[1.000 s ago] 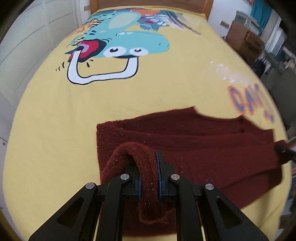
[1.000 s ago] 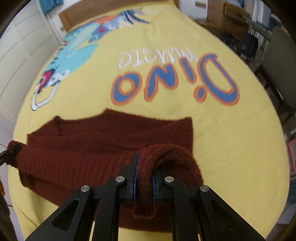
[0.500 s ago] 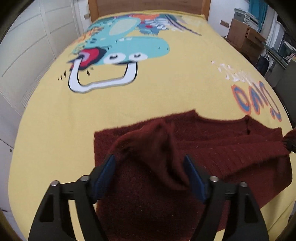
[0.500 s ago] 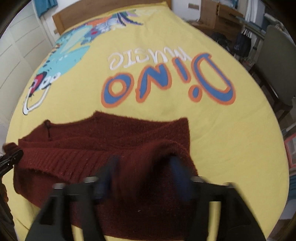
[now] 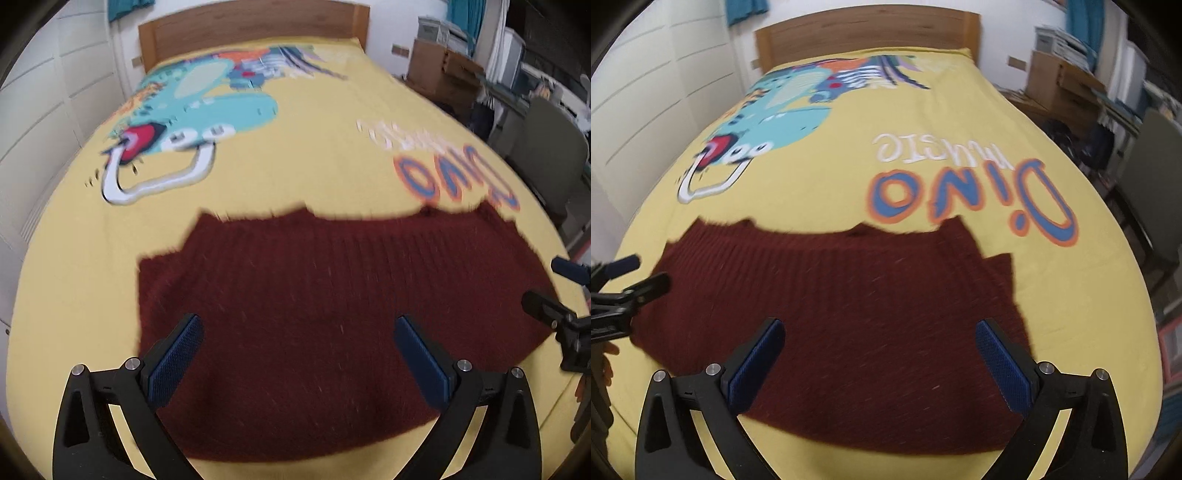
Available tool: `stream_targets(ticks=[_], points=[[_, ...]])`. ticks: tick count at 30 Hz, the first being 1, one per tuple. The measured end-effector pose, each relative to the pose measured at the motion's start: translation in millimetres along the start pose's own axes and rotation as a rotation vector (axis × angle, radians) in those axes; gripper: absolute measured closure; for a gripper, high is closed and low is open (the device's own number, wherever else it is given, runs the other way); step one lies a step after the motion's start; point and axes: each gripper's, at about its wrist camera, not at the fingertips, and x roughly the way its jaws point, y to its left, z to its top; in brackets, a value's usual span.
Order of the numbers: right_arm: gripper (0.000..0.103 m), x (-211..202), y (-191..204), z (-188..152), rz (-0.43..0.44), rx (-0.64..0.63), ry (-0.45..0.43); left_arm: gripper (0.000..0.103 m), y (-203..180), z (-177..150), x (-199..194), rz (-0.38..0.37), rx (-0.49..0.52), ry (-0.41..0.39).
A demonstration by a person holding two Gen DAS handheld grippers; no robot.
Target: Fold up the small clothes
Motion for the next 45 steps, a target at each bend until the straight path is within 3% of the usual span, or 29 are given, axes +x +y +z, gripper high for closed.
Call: stream_targets(ticks=[7,12,19,25,37,45], points=[[0.000,35.5,35.4,-39.9,-0.022,-0.088,0.064,0.001,-7.1,-30.1,39.2,0.018,0.011,0.102],[0.000,52.6,21.2,-56.3,-0.026,-0.044,0.090,0.001,14.6,-40.5,41.7,0.033,-0.012,0.094],[0.000,49.6,-24.9,-57.6,-0.051,0.060,0.095,0.001,55.8,-50.2,34.0,0.038,-0.084,0.086],[0.000,48.3,-50.2,-65.0,-0.060,0.104,0.100,0.001,65.2,-59.3,31.3,0.049,-0.110,0.087],[0.000,58.1,-49.5,-81.2,-0.059,0.107,0.078,0.001,65.7,-68.2,34.0,0.045,-0.139,0.051],[0.000,50.3,-44.8,-69.5,-0.080,0.099,0.122,0.001,62.5,-56.3,31.7,0.060,-0.129,0.137]])
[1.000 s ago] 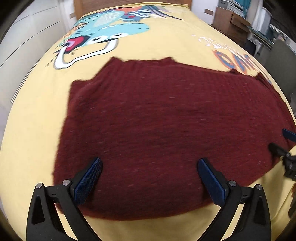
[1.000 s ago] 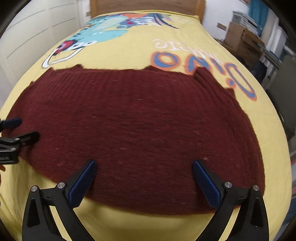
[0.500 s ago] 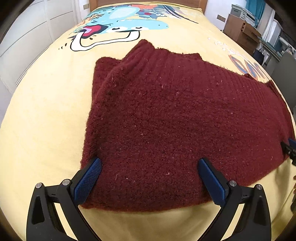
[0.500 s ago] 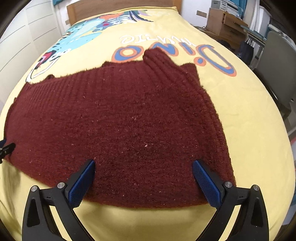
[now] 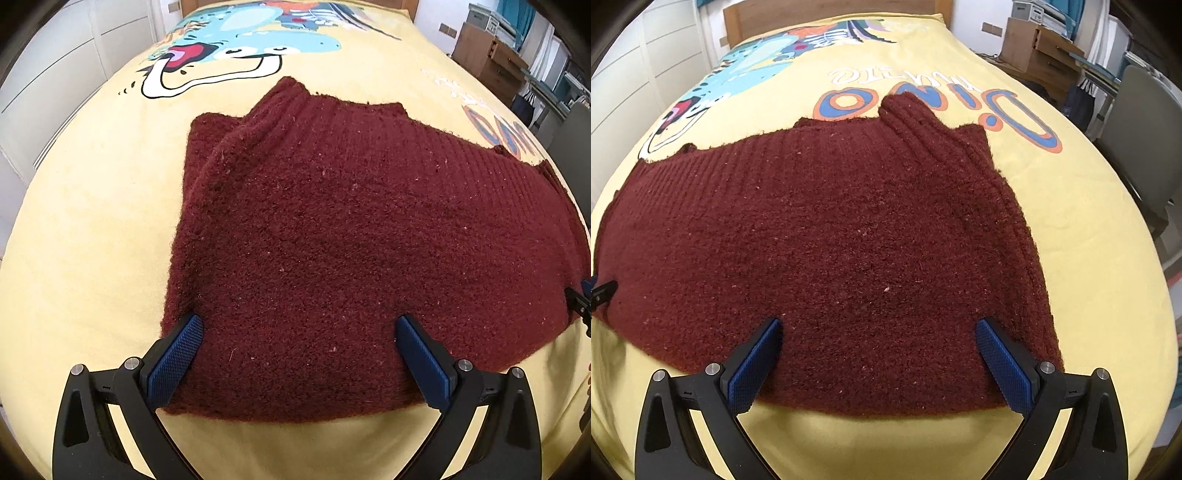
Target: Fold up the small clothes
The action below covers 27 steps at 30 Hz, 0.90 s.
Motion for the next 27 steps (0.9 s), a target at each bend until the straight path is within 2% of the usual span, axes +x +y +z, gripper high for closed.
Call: stream_targets(ticks=[4,7,12,17,20,24,27], points=[[0.000,-14.0,2.0,4.1,0.051,0.044,0.023,0.001,2.4,0.6,-12.8,-0.027,-0.009,-0.008],[0.000,-28.8,9.6,5.8,0.065,0.030,0.005,0.001,9.8,6.3,-24.2,-0.051,-0.027,-0.019],[0.000,-49.8,23.1,5.3,0.090,0.002,-0.018,0.001,39.7,19.9,-40.0,-0.029,-0.086,-0.033],[0.000,-50.0,34.1,-9.0,0.099,-0.041,0.003,0.001,85.5,30.4,-28.6,-0.078,-0.213,0.051],[0.000,-39.3,30.3,-19.1,0.114,-0.016,0.036,0.001,96.0,27.4,-12.1,-0.144,-0.270,0.107],[0.000,-27.3,17.2,-31.9,0.116,0.040,0.082,0.001,89.3,20.4,10.0,-0.230,-0.310,0.171],[0.000,-24.9,7.8,-36.9,0.101,0.055,0.097,0.001,77.8,20.2,21.0,-0.229,-0.285,0.181]])
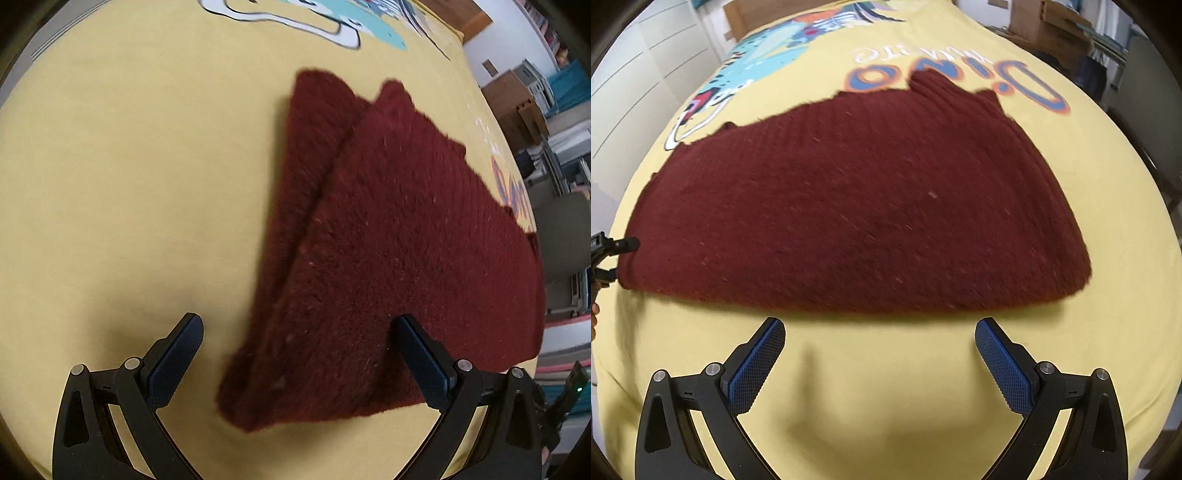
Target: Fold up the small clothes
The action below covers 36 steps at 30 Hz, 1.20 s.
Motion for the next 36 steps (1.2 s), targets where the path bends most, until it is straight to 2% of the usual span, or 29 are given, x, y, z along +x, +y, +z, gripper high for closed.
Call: stream_targets(ticks=[6,8,9,10,12,15,16,21,25,30,33,36], points=[[0.000,2.2,-18.9,-5.1,-0.024,0.027,0.010,0.001,-6.1,4.9,10.5,0.022,-0.004,0.025],[0.000,3.5,-23.7,-6.0,-0.026,0.036,0.013,0.005,-10.4,5.1,11.0,0.027,0.008,0.032],[0.000,3.7,-25.6,-6.4,-0.028,0.041,0.015,0.016,-13.7,5.7,11.0,0.014,0.014,0.034],[0.000,3.6,-26.9,-6.4,-0.030,0.043,0.016,0.033,-15.6,6.0,10.7,-0.008,0.016,0.037],[0.000,2.3,-30.7,-6.3,-0.038,0.050,0.017,0.051,-20.4,6.1,9.7,-0.051,0.017,0.049],[0.000,-3.5,-35.9,-3.6,-0.058,0.055,0.014,0.069,-28.4,5.8,4.5,-0.069,0.030,0.055],[0.000,-5.8,-37.6,-3.1,-0.062,0.056,0.014,0.071,-33.2,5.9,0.8,-0.060,0.042,0.049],[0.000,-26.5,-51.0,3.7,-0.078,0.072,-0.002,0.074,-64.9,4.4,-26.4,-0.028,0.122,0.024],[0.000,-40.5,-61.9,8.0,-0.082,0.084,-0.024,0.074,-91.4,2.8,-53.0,-0.053,0.174,-0.001],[0.000,-57.7,-78.4,9.4,-0.076,0.105,-0.055,0.076,-152.5,6.1,-77.1,-0.113,0.255,-0.013],[0.000,-67.5,-88.3,9.8,-0.081,0.110,-0.074,0.076,-204.4,8.2,-80.3,-0.110,0.342,-0.016],[0.000,-79.0,-101.6,12.3,-0.088,0.122,-0.096,0.077,-257.5,10.6,-75.2,-0.137,0.405,-0.009]])
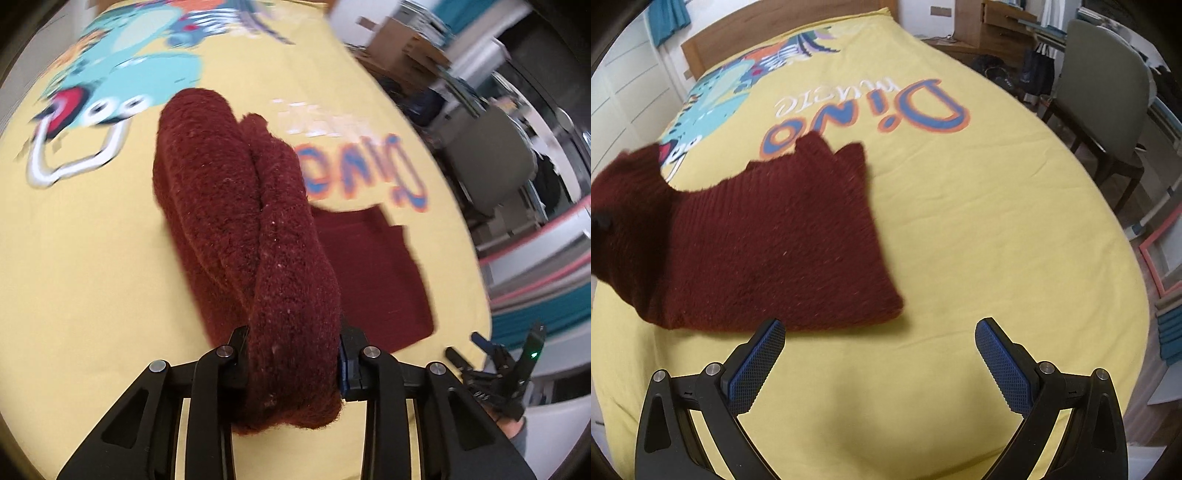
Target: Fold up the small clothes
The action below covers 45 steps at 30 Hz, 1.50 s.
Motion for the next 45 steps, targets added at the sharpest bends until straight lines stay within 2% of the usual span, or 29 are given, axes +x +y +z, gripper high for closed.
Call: stream_targets(ticks=[4,8,14,21,24,26,28,31,36,41,45], points=[[0.000,-9.0,-17.7,6.4,-0.015,0.019,-0.018,0.077,-65.6,17.1,45.4,0.004,0.097,0.036],[0.000,-14.6,-33.2,7.4,-0.031,0.036,-0.027,0.077,-112.6,8.0,105.2,0.054,0.173,0.107],[0.000,-4.9,-50.1,-3.3,-0.052,0.054,0.024,0.073,-116.5,-21.0,164.1,0.198,0.170,0.168],[0.000,9.2,-61.7,-17.4,-0.058,0.058,0.064,0.063,-121.2,-18.0,175.6,0.229,0.162,0.169],[0.000,11.1,-65.0,-19.5,-0.060,0.067,0.068,0.059,-116.3,-16.7,174.6,0.224,0.120,0.172],[0.000,10.6,-65.4,-20.8,-0.063,0.065,0.070,0.045,-120.2,-13.2,165.5,0.212,0.104,0.179],[0.000,10.1,-65.2,-21.3,-0.069,0.058,0.071,0.021,-119.1,-13.8,155.1,0.179,0.098,0.170],[0.000,9.2,-63.8,-19.3,-0.073,0.056,0.068,0.005,-119.3,-13.3,140.9,0.168,0.105,0.131],[0.000,9.8,-58.9,-15.5,-0.053,0.053,0.082,0.002,-111.6,-12.7,117.0,0.125,0.087,0.084],[0.000,4.7,-42.2,-6.3,-0.053,0.000,0.076,0.002,-108.8,-6.4,78.2,0.092,0.078,-0.008],[0.000,-0.9,-26.5,11.4,-0.030,-0.024,0.087,0.001,-77.3,-3.3,58.5,0.136,0.042,-0.038]])
